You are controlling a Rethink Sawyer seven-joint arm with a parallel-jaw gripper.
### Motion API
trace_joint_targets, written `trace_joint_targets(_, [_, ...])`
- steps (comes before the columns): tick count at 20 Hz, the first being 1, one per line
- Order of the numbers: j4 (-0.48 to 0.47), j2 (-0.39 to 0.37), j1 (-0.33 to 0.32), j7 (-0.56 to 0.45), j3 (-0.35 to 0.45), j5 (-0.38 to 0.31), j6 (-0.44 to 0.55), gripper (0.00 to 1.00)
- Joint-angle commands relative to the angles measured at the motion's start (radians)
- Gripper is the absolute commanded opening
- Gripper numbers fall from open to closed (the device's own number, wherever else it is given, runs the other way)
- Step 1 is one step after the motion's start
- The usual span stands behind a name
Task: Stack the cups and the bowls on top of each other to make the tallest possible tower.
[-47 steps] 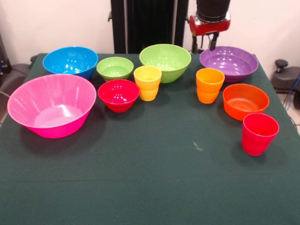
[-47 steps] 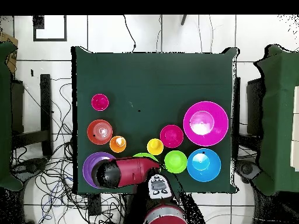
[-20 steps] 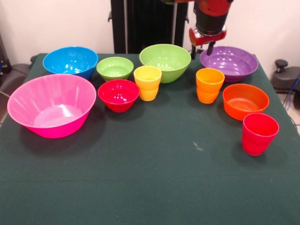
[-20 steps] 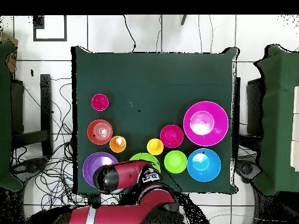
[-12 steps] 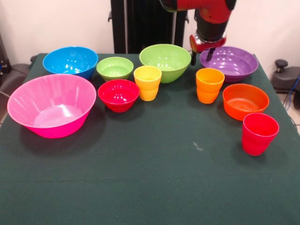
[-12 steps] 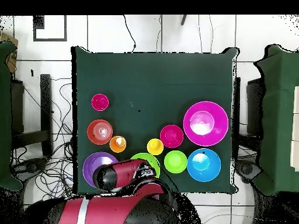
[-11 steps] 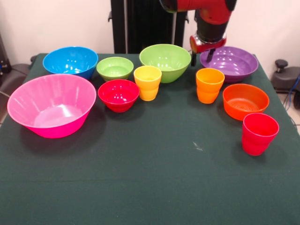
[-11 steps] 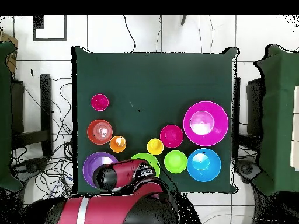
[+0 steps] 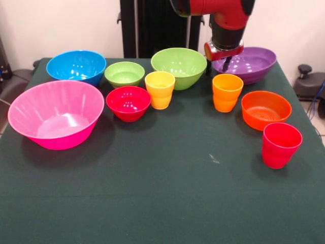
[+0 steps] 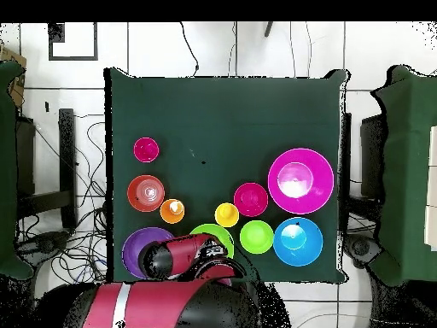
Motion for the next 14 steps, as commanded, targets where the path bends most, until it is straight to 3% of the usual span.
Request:
trace_joint_targets(1, [-0.116,0.028,0.018,0.147,0.019,-0.001,-0.098,1.0])
trace_joint_targets(13, [-0.124,0.031,0.049,0.166,-0.01,0.01,-0.101,1.0])
trace_joint_targets(14, [-0.124,0.03,0.05,0.166,-0.01,0.01,-0.1,0.0])
